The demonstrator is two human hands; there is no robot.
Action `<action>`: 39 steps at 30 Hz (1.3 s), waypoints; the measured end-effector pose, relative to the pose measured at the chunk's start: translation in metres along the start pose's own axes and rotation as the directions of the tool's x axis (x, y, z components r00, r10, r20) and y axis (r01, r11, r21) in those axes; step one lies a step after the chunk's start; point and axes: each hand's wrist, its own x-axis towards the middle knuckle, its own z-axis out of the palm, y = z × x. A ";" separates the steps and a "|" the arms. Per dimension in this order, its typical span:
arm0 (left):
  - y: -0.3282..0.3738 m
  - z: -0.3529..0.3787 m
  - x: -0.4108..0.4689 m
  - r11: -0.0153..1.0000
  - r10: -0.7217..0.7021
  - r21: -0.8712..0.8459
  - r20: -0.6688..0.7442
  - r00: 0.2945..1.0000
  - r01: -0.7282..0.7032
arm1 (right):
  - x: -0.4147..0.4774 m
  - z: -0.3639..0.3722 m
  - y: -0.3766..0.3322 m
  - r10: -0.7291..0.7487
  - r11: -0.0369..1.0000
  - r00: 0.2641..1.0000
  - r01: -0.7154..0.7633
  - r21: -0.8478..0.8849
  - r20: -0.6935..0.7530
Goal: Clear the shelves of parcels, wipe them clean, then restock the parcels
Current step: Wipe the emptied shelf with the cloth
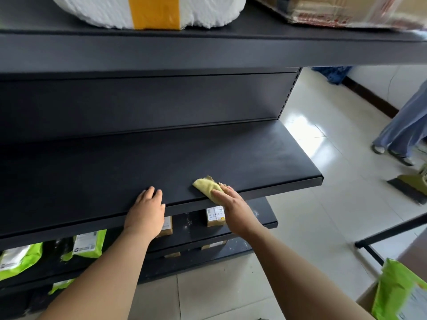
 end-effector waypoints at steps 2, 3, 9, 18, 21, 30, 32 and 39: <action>0.000 0.000 -0.003 1.000 0.004 -0.006 0.022 1.000 -0.004 | -0.011 -0.014 0.000 0.104 0.984 0.994 -0.099 0.145 -0.029; 0.002 0.000 -0.006 1.000 0.007 -0.009 0.032 0.999 -0.007 | -0.018 -0.022 0.000 0.183 0.961 0.983 -0.173 0.215 -0.028; 0.046 -0.009 -0.021 0.990 0.059 -0.135 0.089 0.994 -0.047 | -0.076 -0.061 0.001 0.524 0.625 0.848 -0.442 0.643 0.073; 0.197 -0.026 -0.073 0.680 0.432 -0.711 0.191 0.881 -0.179 | -0.171 -0.107 0.015 0.609 0.411 0.790 -0.389 0.824 0.069; 0.238 -0.025 -0.099 0.561 0.484 -0.819 0.210 0.850 -0.117 | -0.214 -0.122 0.028 0.683 0.396 0.730 -0.408 0.822 0.034; 0.337 0.001 -0.178 0.550 0.709 -0.805 0.308 0.634 -0.224 | -0.363 -0.161 0.069 0.827 0.291 0.562 -0.423 0.858 -0.003; 0.359 0.013 -0.200 0.550 0.741 -0.800 0.336 0.582 -0.238 | -0.401 -0.162 0.077 0.853 0.250 0.521 -0.378 0.892 -0.018; 0.412 0.073 -0.291 0.593 0.792 -0.706 0.423 0.441 -0.388 | -0.527 -0.147 0.101 0.933 0.204 0.356 -0.429 0.880 -0.043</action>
